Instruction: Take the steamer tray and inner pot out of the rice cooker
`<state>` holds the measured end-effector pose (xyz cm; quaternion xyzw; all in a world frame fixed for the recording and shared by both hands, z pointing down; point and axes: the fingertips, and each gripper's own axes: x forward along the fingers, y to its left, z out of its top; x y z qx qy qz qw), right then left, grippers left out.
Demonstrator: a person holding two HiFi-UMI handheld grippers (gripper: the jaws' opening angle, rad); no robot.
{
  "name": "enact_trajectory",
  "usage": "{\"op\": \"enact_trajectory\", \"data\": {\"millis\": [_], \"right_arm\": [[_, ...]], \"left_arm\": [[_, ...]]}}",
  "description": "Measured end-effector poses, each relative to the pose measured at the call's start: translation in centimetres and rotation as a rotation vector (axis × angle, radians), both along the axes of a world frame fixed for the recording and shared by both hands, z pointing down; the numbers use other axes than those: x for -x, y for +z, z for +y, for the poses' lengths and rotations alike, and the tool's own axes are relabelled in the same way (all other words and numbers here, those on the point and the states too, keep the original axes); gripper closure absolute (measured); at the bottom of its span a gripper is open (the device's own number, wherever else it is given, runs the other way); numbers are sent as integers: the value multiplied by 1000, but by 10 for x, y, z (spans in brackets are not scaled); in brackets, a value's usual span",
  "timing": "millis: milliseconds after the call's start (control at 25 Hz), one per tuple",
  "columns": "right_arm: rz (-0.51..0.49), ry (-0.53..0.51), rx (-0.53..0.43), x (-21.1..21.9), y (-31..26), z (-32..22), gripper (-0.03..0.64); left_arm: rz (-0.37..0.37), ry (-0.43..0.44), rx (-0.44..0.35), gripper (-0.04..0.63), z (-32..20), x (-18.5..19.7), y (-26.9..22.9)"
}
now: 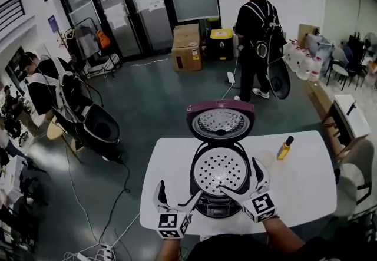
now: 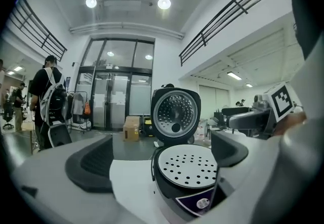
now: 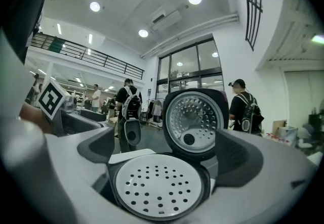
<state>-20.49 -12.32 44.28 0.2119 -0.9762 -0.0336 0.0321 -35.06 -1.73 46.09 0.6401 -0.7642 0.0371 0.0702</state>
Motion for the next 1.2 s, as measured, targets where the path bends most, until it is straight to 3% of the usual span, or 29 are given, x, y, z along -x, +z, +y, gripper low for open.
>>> {"op": "enact_trajectory", "data": {"millis": [160,400,520,720,920,1000,1120,1200], "right_arm": [[51,96,-1,-10,4,-15,25],[164,155,50,-15,34,-53,25],[263,136,89,-8,63,-72,26],[452,53,124,11,110,-93,31],[618,-1,122,19,142,-104,35],[665,-11,119,21,150,-111,72],[723,-35,133,21,166,-119,184],[757,-54,140,22,174,-121,207]], "left_arm": [[15,92,18,14,-17,8,4],[4,173,115,44,-55,19,29],[-19,197,226,49,-79,24,60],[-71,321,438,75,-110,16,111],[-137,387,530,106,-128,11,128],[-176,423,550,138,-136,9,131],[-220,452,612,187,-143,8,140],[-226,458,643,213,-145,9,146]]}}
